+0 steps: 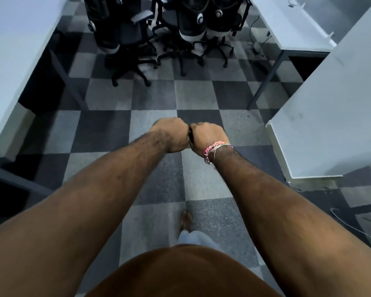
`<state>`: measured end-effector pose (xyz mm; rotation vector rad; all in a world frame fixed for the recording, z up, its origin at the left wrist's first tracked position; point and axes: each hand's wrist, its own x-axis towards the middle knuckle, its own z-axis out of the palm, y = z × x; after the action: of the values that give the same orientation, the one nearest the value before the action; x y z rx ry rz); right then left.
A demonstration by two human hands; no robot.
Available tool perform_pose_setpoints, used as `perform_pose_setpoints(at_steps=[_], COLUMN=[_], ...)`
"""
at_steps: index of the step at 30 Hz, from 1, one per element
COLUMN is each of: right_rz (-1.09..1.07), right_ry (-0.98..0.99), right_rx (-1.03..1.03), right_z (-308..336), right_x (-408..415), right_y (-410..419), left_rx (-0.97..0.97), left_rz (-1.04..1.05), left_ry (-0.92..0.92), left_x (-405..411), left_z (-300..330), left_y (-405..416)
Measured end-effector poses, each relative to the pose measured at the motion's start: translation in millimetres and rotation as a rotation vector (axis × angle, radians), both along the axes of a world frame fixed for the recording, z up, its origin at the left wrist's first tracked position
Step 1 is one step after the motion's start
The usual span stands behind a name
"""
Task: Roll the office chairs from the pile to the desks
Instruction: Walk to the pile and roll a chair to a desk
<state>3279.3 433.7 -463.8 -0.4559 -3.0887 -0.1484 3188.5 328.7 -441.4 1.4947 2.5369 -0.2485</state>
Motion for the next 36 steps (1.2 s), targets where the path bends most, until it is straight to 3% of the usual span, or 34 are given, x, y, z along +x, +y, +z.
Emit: perform_pose_setpoints(at_steps=[6,17,30,36], right_rz=[0.016,0.053,-0.028,-0.091], right_ry=[0.008,-0.019,0.018,0.045], right_rx=[0.001,0.003,-0.027,-0.029], right_z=[-27.0,-4.2,-10.9,-1.4], right_x=[-126.7,-365.9,-660.7,-751.3], right_y=[99.7,261.2,419.8,498.6], left_rx=[-0.027,0.032,0.066,0.064], left_rz=[-0.009,0.007,-0.159,-0.227], left_ry=[-0.006,0.0,0.03,0.052], left_x=[-127.7,-359.2,-673.7,-770.2], left_z=[-24.8,-12.3,-20.9,-7.5], left_y=[99.5,257.3,427.7,511.0])
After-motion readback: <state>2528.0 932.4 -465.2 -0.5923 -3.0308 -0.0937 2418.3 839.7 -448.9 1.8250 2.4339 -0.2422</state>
